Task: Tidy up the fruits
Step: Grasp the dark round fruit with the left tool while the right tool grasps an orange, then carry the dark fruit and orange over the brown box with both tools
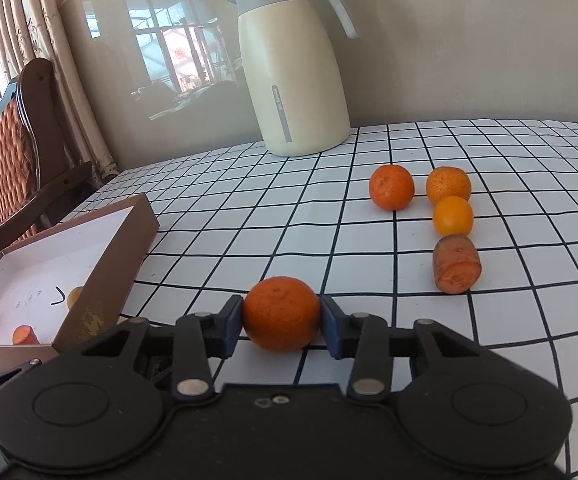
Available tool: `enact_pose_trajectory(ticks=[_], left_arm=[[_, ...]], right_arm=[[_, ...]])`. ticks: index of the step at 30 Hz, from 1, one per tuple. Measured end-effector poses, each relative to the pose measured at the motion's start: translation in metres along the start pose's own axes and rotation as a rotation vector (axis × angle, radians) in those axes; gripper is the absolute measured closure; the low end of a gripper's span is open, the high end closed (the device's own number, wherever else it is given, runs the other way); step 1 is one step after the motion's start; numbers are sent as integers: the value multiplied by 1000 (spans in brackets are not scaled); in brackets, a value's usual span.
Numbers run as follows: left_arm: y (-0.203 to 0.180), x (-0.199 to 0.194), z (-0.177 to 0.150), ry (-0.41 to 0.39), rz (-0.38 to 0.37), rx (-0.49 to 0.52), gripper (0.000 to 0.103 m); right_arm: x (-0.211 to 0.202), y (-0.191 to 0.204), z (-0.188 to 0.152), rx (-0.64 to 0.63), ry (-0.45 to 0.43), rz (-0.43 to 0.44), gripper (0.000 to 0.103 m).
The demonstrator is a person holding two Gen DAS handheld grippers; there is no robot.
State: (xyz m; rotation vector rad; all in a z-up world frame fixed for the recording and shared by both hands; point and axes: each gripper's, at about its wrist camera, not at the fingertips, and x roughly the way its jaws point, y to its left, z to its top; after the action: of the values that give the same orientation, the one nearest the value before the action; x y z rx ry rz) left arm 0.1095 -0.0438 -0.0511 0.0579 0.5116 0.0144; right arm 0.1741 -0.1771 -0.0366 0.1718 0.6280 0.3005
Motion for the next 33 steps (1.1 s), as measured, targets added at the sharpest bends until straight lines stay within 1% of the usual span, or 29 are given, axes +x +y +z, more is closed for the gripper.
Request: enact_pose_trajectory(ticks=[3,7,10,16,24,33], left_arm=[[-1,1,0,-2,0,-8,60],[-1,2,2,-7,-6,-42,60],[-6,-3,4,-34,-11,-26,60],[-12,-9,6,-38,-30,-13,60],[-14,-32,8,-73,-63,16,60],[-9,-57,6,-109,-74,28,60]], right_arm=[[-11,-7,-2,-1,-18,-15,71],[-27,-17,-3,-8,-43,-33,70],[-36,-24,-2,-8,-56,-48,70],[-51,-34,-6,-21,-51,-76,70],[-73,-28,-18,-84,-42,-88,71],[-101,-13,-26,-113,-98,-70,71]])
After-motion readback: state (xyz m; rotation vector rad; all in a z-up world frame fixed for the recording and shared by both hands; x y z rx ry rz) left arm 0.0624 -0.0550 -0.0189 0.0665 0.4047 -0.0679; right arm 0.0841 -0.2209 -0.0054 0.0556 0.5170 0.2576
